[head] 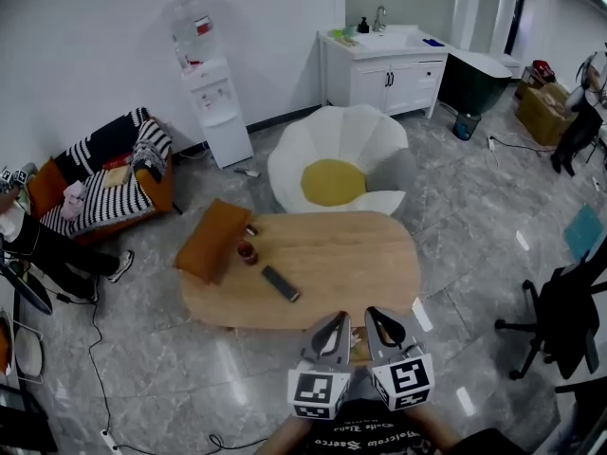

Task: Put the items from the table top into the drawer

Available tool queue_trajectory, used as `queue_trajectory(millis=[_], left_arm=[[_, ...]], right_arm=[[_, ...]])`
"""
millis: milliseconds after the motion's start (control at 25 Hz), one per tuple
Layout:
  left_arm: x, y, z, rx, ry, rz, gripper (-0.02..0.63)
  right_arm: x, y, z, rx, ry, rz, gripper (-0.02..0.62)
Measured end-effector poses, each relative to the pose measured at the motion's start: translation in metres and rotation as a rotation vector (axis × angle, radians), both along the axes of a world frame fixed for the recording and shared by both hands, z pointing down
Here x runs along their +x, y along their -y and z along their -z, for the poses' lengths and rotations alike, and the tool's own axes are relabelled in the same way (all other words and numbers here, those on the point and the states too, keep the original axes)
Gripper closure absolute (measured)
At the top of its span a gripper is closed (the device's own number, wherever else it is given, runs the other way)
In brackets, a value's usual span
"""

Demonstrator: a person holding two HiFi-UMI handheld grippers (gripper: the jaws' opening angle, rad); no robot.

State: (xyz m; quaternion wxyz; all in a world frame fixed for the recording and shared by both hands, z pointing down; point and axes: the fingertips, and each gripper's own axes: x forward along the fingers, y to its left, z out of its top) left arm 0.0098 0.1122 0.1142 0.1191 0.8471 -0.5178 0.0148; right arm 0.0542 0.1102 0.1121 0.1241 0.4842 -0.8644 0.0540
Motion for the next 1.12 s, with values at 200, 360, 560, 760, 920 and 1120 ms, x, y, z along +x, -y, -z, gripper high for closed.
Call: queue_trajectory(millis=[200,360,560,760,920,1120], left_arm=[[0.006,0.004,-0.006,-0.022,-0.004,0.012,0.594],[0.015,0.009,-0.009,-0.033,-0.012,0.027,0.595],[0.022,0.017,-0.011,-0.029,-0.008,0.044,0.594],[0.022,0.026,-0.006,-0.022,-0.01,0.066,0.595],[0.018,0.03,-0.005,-0.014,-0.004,0.082,0.594],[0.016,0.032,-0.006,-0.014,-0.001,0.086,0.594]], right_arm=[[0.003,0.007,-0.002,-0.004,-0.016,0.012,0.592],[0.012,0.014,-0.003,-0.005,-0.029,0.019,0.592],[0.019,0.022,-0.005,-0.011,-0.026,0.036,0.592],[0.017,0.029,-0.006,-0.01,-0.02,0.059,0.592],[0.012,0.033,-0.005,-0.009,-0.019,0.081,0.592],[0.011,0.035,-0.007,-0.013,-0.024,0.088,0.592]])
